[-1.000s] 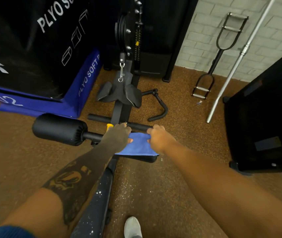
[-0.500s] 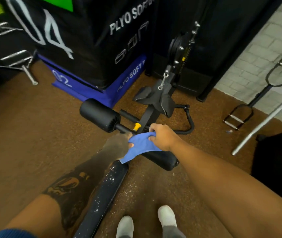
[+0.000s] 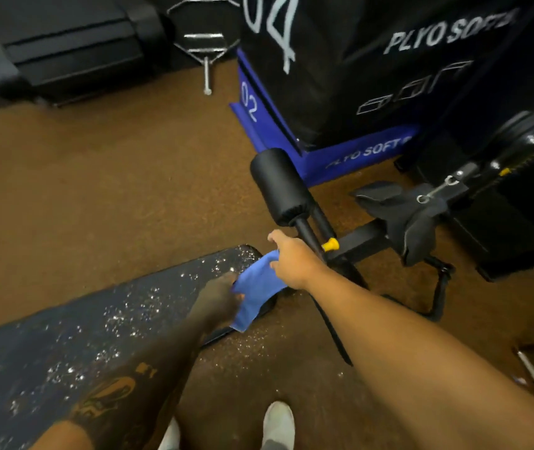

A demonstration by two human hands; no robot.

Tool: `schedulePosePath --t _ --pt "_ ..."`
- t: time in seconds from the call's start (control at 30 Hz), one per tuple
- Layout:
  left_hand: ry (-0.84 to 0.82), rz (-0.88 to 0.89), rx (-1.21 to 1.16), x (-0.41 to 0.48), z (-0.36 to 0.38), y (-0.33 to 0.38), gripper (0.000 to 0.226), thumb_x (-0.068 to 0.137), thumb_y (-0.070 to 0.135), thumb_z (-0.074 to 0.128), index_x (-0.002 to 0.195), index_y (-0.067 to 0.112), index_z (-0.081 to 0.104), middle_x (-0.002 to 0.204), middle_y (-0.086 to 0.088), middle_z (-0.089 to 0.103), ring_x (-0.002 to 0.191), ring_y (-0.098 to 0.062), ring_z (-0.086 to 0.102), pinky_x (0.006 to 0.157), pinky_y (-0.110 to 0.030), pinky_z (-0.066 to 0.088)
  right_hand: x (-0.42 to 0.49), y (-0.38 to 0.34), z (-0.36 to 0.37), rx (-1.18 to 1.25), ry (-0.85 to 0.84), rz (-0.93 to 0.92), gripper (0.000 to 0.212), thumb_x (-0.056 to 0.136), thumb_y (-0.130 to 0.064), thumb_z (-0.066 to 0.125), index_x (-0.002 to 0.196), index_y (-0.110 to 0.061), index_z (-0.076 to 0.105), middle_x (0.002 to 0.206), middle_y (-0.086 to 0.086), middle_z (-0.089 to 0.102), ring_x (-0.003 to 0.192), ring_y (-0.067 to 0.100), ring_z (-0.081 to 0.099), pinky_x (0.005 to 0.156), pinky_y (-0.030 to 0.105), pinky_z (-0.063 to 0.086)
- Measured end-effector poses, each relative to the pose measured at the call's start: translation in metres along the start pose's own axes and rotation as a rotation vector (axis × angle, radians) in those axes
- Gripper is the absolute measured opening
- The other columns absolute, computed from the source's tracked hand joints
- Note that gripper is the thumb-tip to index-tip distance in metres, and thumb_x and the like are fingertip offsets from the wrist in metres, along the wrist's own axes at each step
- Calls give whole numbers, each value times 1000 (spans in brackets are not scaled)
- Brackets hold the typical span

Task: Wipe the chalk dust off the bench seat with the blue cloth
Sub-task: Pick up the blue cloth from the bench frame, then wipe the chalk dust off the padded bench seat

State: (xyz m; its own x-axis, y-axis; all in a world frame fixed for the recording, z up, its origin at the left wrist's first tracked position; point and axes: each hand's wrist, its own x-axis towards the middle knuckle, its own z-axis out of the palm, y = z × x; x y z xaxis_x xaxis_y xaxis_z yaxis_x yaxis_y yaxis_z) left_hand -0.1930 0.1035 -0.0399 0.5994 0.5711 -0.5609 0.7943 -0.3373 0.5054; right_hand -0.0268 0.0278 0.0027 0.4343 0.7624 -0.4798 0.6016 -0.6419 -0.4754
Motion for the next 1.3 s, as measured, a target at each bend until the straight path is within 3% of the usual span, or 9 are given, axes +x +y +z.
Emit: schedulePosePath --t 0.13,0.27,0.37,0.43,0.5,0.63,0.77,0.9,1.3 --pt "10 -93 -146 7 32 -23 14 92 14 63 103 7 59 96 -6 63 86 -22 58 70 -29 39 30 -7 29 -73 -16 -24 69 91 4 48 150 -23 24 137 17 45 114 35 53 86 42 47" --pt "66 -193 -315 20 68 -35 16 92 20 66 87 13 53 80 3 54 66 -4 46 51 -17 30 55 -9 53 -104 -5 -90 63 89 7 38 147 -15 27 140 16 40 124 33 44 100 45 41" --pt "121 -194 -322 25 91 -43 24 92 25 67 84 12 49 77 0 54 75 -21 57 58 -24 39 76 -10 78 -148 14 -153 52 89 7 39 138 -12 35 130 15 46 116 33 48 95 49 44" --pt "134 -161 -207 26 99 -49 27 93 34 64 87 14 47 86 -6 61 87 -31 61 70 -38 46 87 -12 94 -167 23 -196 43 89 4 41 129 -10 41 122 14 49 110 32 49 92 48 45" --pt "187 -133 48 24 100 -56 29 95 45 58 98 18 49 101 -5 62 96 -27 59 78 -40 46 96 -12 111 -198 61 -246 34 88 3 46 119 -9 48 116 13 51 108 32 48 89 44 43" --pt "418 73 407 24 93 -86 54 93 59 46 125 16 51 128 -7 57 119 -29 52 96 -46 45 95 -2 149 -383 350 -310 38 82 -9 66 118 -13 56 128 12 53 121 33 48 99 49 40" --pt "338 116 544 29 92 -132 86 92 67 28 152 5 27 163 -19 24 152 -36 19 120 -58 11 62 18 189 -432 289 -219 58 95 -36 45 146 -10 36 158 19 22 146 34 19 117 55 20" --pt "234 214 621 32 93 -164 106 86 83 24 155 2 19 166 -19 10 154 -35 8 120 -56 10 49 27 219 -465 196 -142 76 93 -54 23 155 -12 9 163 15 0 150 29 -6 120 52 5" --pt "227 275 637 35 102 -184 116 81 90 22 155 1 8 166 -20 5 154 -35 6 120 -54 11 83 33 205 -570 172 -242 70 99 -43 24 154 -12 -5 163 12 -12 148 26 -17 121 48 -4"
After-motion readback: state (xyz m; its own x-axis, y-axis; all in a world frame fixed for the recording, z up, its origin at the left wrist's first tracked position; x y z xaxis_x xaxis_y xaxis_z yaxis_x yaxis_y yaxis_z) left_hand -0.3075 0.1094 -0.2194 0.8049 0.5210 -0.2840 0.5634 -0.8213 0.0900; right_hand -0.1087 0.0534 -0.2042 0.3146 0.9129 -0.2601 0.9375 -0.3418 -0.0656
